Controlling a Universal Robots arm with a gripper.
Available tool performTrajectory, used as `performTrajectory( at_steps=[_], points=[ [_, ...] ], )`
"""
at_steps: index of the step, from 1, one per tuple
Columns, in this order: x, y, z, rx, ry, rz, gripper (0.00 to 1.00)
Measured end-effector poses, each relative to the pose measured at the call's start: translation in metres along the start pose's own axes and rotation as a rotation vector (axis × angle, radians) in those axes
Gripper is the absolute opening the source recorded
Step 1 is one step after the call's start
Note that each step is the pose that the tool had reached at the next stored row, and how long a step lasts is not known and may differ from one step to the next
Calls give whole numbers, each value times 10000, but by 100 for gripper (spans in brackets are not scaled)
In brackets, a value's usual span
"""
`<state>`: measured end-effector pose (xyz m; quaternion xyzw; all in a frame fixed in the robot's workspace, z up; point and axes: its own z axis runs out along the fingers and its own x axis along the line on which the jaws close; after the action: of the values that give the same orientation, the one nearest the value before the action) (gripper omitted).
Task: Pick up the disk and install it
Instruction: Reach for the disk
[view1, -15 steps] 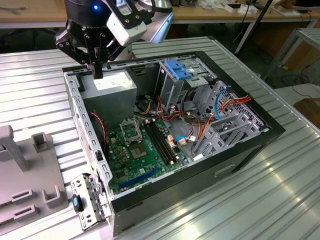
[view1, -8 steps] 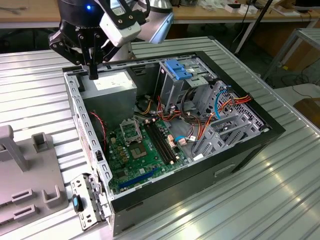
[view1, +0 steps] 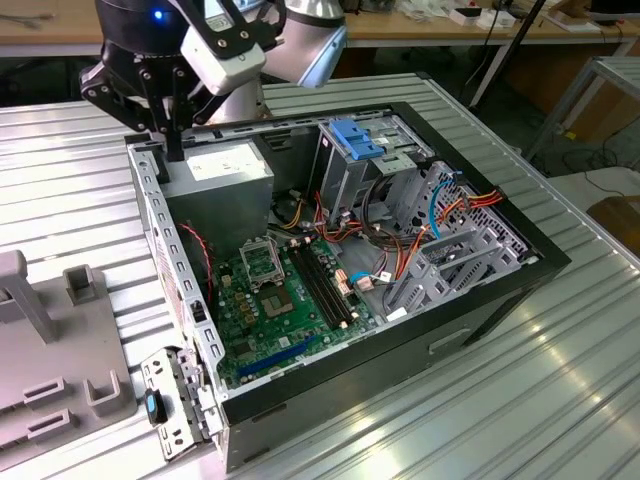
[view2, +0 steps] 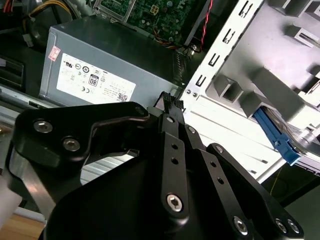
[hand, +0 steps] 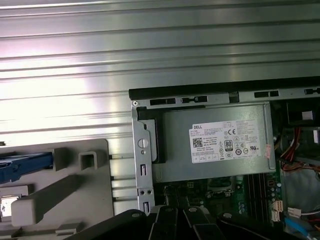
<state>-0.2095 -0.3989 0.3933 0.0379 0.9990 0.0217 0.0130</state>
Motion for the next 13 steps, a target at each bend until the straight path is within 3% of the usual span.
performTrajectory(
  at_steps=[5,13],
  points=[
    [60,-5,-1,0,-1,0,11],
    [221,-17,-6,0,0,-1,11]
  ],
)
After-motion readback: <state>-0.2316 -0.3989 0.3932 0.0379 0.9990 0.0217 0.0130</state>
